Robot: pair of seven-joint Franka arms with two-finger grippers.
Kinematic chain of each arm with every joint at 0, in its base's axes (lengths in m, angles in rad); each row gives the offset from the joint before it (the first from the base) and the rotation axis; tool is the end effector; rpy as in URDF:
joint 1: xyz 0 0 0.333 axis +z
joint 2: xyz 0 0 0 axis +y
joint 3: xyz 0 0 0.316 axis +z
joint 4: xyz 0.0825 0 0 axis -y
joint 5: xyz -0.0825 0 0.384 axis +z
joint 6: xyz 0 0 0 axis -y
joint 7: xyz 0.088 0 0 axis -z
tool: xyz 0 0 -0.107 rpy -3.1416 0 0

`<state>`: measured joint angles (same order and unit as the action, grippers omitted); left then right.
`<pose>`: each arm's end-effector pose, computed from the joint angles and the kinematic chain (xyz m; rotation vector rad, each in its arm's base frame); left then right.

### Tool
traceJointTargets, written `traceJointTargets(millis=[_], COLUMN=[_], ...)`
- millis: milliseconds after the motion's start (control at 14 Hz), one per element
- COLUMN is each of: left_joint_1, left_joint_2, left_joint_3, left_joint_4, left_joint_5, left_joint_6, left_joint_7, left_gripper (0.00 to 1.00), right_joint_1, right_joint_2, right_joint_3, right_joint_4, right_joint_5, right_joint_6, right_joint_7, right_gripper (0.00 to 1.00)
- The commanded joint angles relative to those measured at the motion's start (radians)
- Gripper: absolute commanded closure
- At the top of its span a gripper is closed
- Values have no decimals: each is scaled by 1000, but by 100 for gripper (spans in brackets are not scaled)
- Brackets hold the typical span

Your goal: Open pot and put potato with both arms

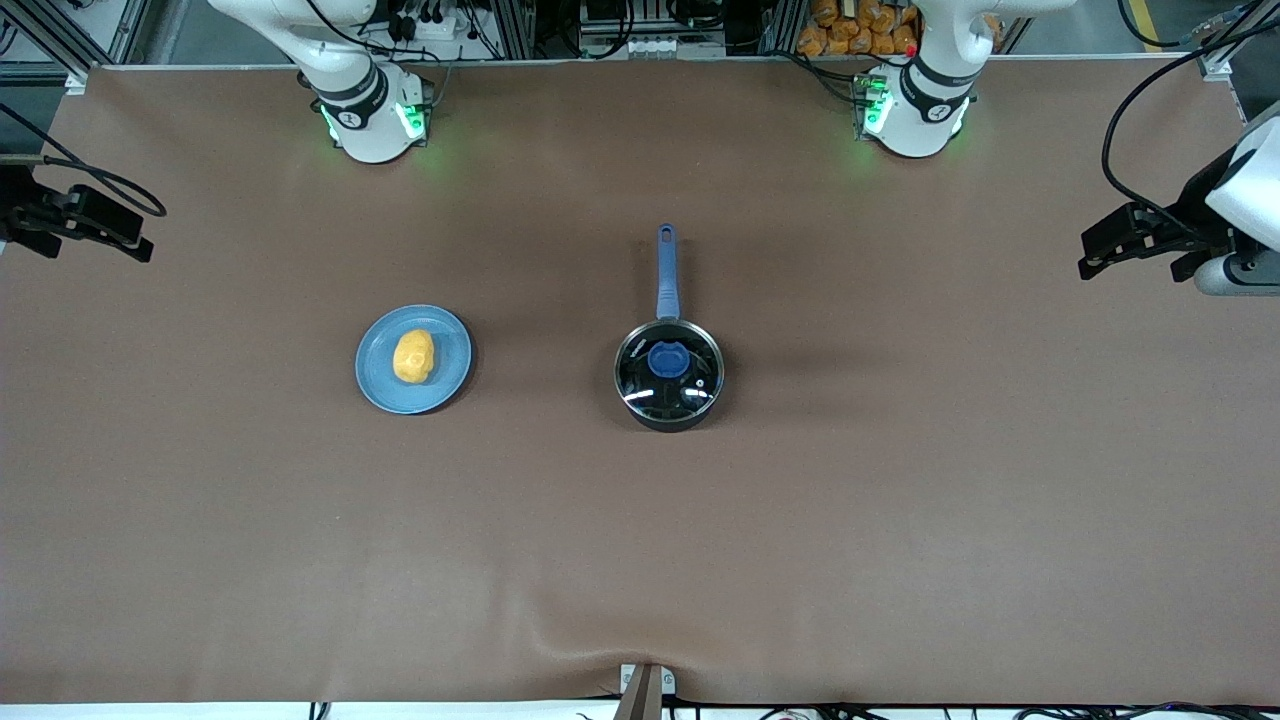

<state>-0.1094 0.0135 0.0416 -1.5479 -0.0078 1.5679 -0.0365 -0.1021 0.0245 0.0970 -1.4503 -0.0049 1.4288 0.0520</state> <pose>0.5573 -0.0388 0.6275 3.1336 -0.0491 0.0096 0.5475 -0.0042 0.6549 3.1359 -0.0904 -0.0719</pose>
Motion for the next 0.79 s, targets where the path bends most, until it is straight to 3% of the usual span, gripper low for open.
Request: traceJointTargets(millis=[0, 714], left_joint_1=[1, 2], left_joint_2=[-21, -21], left_joint_3=[0, -2], left_joint_4=[-15, -15], left_joint_5=[-23, -24], left_joint_6=[-2, -9], left_joint_7=[1, 3], left_gripper=[0, 0], right_joint_1=[-7, -13], right_joint_2=[3, 3], right_joint_3=[4, 4], right_joint_4=[8, 10], right_joint_5=[13, 13], right_joint_6=[1, -1], right_joint_7=[-4, -1], right_gripper=[0, 0])
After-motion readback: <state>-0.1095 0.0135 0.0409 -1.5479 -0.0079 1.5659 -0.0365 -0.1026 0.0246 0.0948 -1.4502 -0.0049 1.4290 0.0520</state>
